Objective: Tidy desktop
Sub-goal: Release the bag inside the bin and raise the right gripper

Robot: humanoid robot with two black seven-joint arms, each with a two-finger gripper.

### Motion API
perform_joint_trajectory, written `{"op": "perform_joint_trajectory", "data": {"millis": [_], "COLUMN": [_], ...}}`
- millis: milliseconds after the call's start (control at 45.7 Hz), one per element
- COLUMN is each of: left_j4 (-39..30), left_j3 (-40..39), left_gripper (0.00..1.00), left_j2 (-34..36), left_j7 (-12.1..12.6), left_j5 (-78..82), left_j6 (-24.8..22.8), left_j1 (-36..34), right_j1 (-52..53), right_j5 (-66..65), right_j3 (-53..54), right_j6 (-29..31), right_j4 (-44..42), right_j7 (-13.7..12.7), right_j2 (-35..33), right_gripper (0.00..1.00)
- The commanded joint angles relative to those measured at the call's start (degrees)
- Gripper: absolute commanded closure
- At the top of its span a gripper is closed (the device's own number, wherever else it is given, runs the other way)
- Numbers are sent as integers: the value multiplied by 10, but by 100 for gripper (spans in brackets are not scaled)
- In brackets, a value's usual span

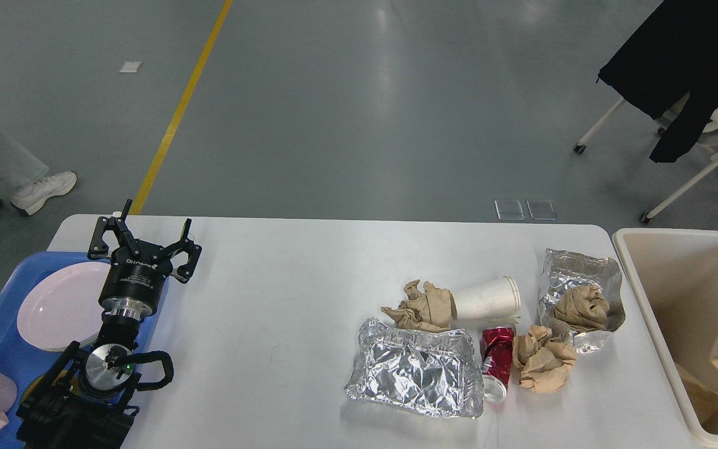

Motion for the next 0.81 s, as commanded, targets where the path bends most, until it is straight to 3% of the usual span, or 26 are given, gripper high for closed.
{"op": "perform_joint_trajectory", "data": {"millis": [0,219,613,635,657,701,789], "left_j4": [0,0,0,0,0,0,0], "left_j3": [0,0,0,0,0,0,0], "left_gripper": [4,4,4,3,4,4,3], "left_j2": [0,0,0,0,0,0,0], "left_j7": [0,0,0,0,0,0,0], "left_j5": [0,0,0,0,0,0,0], "left_j6": [0,0,0,0,0,0,0], "left_j1": [0,0,0,0,0,0,0], "right_j1": [-80,-115,-117,-117,-117,-117,-118], "right_j5": [-1,-1,-1,-1,-1,0,0], "right_j3": [47,55,54,54,54,54,55], "right_j6": [-26,-72,-74,-75,-81,-96,-139], "right_j4": [-88,-94,-94,-94,-94,-94,-92], "right_j7": [-8,-11,-18,-17,-17,-16,-13], "right_j2": [56,94,92,92,92,92,97], "right_gripper": [100,100,100,90,70,42,4]}}
